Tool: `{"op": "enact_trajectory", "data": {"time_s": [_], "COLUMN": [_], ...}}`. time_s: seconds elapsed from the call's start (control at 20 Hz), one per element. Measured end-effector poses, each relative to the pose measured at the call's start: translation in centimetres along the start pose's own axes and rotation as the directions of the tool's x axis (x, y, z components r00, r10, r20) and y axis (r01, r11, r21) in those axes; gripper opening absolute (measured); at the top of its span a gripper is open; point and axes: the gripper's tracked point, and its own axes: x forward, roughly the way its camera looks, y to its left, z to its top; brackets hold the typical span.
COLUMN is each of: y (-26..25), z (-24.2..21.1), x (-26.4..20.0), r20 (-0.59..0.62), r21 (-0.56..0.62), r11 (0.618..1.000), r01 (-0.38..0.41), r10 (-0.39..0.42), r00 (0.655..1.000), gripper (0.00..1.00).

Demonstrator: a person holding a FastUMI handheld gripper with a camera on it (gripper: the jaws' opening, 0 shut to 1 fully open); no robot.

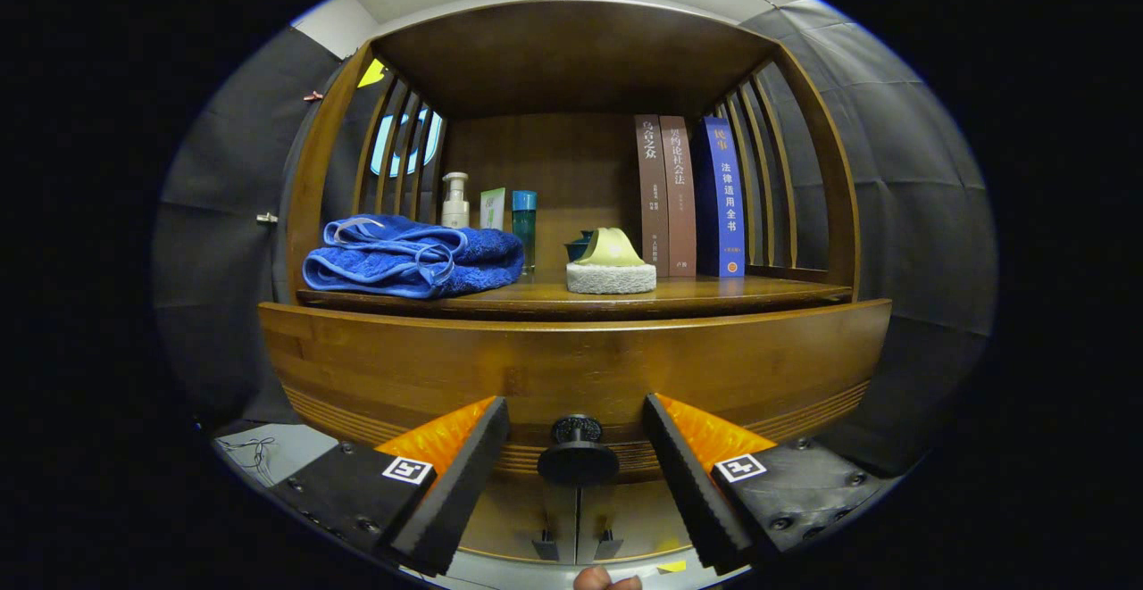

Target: Pull open the drawer, take out the items inside it, and place them on the countertop above the cabinet.

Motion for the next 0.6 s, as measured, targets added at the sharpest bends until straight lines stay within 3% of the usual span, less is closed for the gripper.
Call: {"op": "enact_trajectory", "data": {"time_s": [0.6], "y": [0.1], "z": [0.2], "x": [2.9], "r20": [-0.011], "r21": [-0.004], "r11": [1.000], "r01": [-0.003], "r10": [0.003], "r00": [1.000], "gripper": [0.99]}}
